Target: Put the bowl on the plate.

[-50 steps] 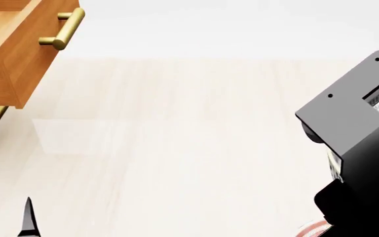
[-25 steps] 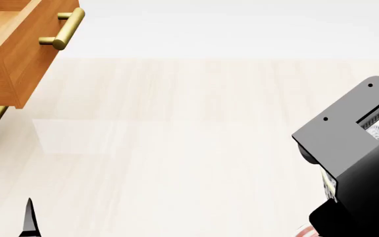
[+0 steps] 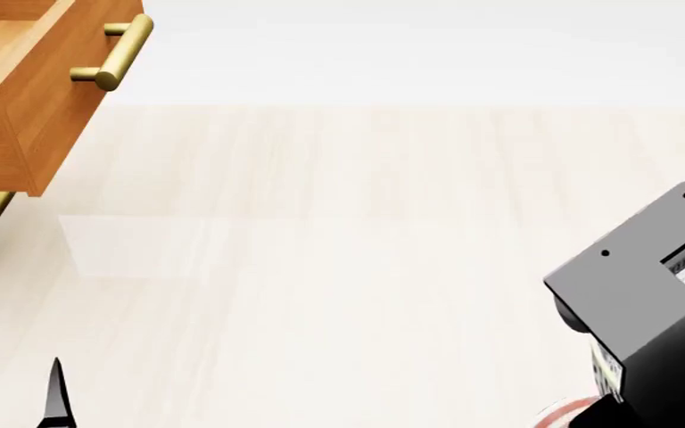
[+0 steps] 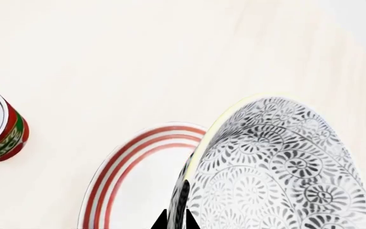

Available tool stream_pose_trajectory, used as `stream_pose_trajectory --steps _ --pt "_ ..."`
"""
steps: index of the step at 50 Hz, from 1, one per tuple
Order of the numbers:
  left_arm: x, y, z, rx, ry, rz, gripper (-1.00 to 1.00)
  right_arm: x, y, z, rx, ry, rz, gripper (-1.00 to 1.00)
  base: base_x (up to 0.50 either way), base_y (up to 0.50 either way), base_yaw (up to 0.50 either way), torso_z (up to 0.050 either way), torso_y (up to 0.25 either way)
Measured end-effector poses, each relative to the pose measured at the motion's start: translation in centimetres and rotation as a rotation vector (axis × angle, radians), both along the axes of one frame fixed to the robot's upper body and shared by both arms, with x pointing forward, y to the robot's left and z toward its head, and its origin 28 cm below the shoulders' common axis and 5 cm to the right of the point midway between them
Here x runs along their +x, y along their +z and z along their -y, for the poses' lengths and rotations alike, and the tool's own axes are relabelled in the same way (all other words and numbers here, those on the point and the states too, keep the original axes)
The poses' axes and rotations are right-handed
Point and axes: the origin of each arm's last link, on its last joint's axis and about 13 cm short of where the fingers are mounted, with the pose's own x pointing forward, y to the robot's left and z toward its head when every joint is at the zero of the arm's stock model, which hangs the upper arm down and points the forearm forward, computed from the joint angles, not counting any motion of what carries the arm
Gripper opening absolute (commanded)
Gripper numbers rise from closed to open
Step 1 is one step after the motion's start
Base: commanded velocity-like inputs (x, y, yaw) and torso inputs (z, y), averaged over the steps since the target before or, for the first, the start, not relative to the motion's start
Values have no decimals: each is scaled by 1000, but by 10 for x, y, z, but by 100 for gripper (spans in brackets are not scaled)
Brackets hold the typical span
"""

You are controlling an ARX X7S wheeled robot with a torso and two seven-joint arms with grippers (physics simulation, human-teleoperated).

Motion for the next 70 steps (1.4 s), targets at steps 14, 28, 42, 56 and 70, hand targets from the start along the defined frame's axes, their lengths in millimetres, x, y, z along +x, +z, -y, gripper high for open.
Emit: stream_pose_trajectory --steps 14,28,42,56,70 --pt "0 0 0 1 -1 0 100 -3 -3 2 5 -12 -6 -100 0 0 0 0 1" --pt "0 0 0 0 0 -1 100 -5 -7 5 11 -30 -14 -100 0 0 0 0 0" --pt "0 -1 0 -1 0 -3 100 -6 -12 7 17 -45 -25 -100 0 0 0 0 1" --pt "0 0 0 0 0 -2 100 -4 -17 7 26 -50 -29 -100 0 0 0 0 0" --pt "0 0 1 2 -1 -2 100 -5 -21 8 32 -53 -34 -100 0 0 0 0 1"
